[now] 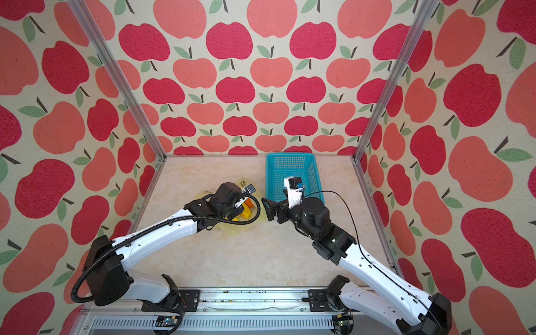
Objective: Untie the knot of the plastic bag and take out the fruit
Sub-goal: Pick up the plastic bag from the center of the table, then open the plastic bag at the center of the table.
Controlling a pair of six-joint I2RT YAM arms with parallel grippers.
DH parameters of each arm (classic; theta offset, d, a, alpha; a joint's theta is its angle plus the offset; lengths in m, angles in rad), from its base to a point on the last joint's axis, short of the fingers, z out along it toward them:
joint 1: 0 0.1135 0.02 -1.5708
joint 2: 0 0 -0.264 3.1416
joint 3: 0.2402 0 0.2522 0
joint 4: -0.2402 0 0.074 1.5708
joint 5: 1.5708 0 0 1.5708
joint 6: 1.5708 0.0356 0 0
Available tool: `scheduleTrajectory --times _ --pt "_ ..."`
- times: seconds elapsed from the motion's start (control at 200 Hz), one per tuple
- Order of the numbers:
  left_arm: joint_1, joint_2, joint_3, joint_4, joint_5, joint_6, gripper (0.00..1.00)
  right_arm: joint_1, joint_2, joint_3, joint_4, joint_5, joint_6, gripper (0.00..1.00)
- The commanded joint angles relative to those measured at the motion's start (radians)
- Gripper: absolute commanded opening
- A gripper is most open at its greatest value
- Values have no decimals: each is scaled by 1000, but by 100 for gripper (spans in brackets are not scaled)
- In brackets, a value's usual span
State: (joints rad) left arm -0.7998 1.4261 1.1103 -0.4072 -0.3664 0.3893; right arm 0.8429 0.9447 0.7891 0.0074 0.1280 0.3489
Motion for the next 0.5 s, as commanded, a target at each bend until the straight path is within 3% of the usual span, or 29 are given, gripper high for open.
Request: scheduleTrajectory --times 0.0,0.2,0.495 --pt "-3 -46 -20 34 0 -69 0 -5 78 26 -9 17 -57 99" --pt "-3 -86 -53 43 15 -87 0 14 192 118 -49 -4 -79 99" --pt "11 -128 -55 34 15 -75 1 85 1 22 -52 25 -139 99"
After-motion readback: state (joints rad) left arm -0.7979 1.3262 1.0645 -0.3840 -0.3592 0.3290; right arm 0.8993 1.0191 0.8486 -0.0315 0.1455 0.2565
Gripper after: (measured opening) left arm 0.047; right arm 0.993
